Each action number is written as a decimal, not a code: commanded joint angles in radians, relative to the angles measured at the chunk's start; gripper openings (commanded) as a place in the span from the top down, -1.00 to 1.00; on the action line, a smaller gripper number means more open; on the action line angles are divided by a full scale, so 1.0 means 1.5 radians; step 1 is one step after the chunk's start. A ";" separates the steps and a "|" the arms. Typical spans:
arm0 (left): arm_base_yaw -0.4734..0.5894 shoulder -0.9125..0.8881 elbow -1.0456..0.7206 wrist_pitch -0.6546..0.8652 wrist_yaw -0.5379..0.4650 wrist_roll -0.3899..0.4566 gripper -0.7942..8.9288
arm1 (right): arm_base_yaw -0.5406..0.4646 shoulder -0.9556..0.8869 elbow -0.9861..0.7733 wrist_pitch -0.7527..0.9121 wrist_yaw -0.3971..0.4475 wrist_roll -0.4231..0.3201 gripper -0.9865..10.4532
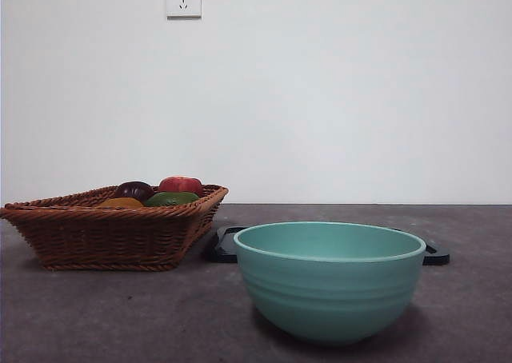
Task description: Pick up the wifruite, put it on the bowl, pick up the plate, put it on desk
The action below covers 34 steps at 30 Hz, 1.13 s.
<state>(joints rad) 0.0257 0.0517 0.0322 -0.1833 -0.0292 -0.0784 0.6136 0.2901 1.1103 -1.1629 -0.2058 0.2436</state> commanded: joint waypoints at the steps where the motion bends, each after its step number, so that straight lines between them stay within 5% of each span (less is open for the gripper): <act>1: -0.001 -0.003 -0.014 -0.003 -0.004 0.009 0.82 | 0.004 0.001 0.010 0.007 0.002 0.005 0.81; 19: -0.001 -0.003 -0.014 -0.003 -0.003 0.009 0.82 | -0.007 0.001 0.008 0.007 0.001 0.005 0.81; 22: -0.001 -0.003 -0.014 -0.003 -0.003 0.009 0.82 | -0.053 0.001 -0.008 0.008 -0.022 0.002 0.81; 26: -0.001 -0.003 -0.014 -0.003 -0.003 0.009 0.82 | -0.150 -0.012 -0.094 0.068 0.053 -0.128 0.81; 29: -0.001 -0.003 -0.014 -0.003 -0.003 0.009 0.82 | -0.235 -0.050 -0.219 0.192 0.077 -0.180 0.81; 34: -0.001 -0.003 -0.014 -0.003 -0.003 0.009 0.82 | -0.339 -0.101 -0.429 0.436 0.104 -0.188 0.81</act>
<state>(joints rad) 0.0257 0.0502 0.0322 -0.1833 -0.0292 -0.0696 0.1143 0.1436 0.5114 -0.5884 -0.0605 -0.0105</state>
